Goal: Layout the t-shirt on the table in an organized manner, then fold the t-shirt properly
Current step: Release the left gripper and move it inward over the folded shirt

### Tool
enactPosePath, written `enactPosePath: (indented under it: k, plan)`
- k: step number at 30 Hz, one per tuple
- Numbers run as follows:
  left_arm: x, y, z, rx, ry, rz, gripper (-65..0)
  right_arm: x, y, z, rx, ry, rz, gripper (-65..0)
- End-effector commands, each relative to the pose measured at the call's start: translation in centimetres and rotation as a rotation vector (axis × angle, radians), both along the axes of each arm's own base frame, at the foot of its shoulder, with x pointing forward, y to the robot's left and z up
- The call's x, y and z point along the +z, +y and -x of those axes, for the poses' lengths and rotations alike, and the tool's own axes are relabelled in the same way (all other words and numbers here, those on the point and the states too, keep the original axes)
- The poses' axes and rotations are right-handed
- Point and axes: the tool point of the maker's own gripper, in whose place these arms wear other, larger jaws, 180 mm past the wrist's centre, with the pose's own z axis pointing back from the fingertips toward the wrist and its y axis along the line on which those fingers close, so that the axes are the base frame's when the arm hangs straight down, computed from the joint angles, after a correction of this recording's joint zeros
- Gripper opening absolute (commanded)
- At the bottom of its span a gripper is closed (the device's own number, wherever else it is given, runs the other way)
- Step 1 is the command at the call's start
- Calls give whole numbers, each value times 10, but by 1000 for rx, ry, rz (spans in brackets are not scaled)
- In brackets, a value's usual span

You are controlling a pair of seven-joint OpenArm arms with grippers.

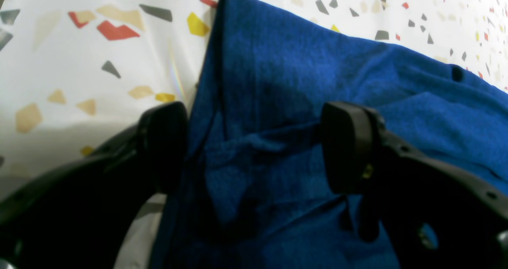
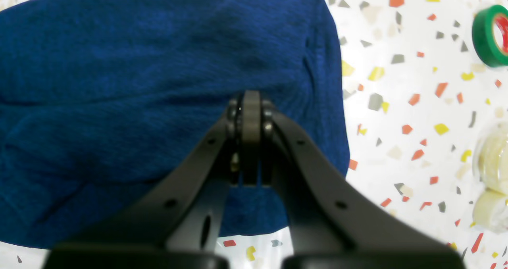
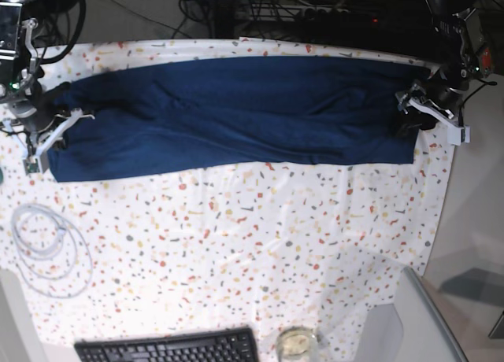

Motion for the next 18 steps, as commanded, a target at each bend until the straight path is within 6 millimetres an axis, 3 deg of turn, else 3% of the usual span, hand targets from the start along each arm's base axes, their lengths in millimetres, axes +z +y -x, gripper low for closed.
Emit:
enactPosePath:
  k: [1, 5, 11, 18]
  plan:
    - [-9, -7, 10, -38, 58, 4, -165, 13, -6, -11, 4, -46, 14, -650]
    - [-10, -6, 11, -37, 61, 4, -193, 13, -6, -12, 4, -49, 15, -650]
    - [-6, -2, 7, -27, 50, 0, -474, 13, -6, -12, 4, -49, 15, -650]
    - [1, 7, 2, -30, 35, -21, -650, 7, -7, -9, -1, -32, 11, -650]
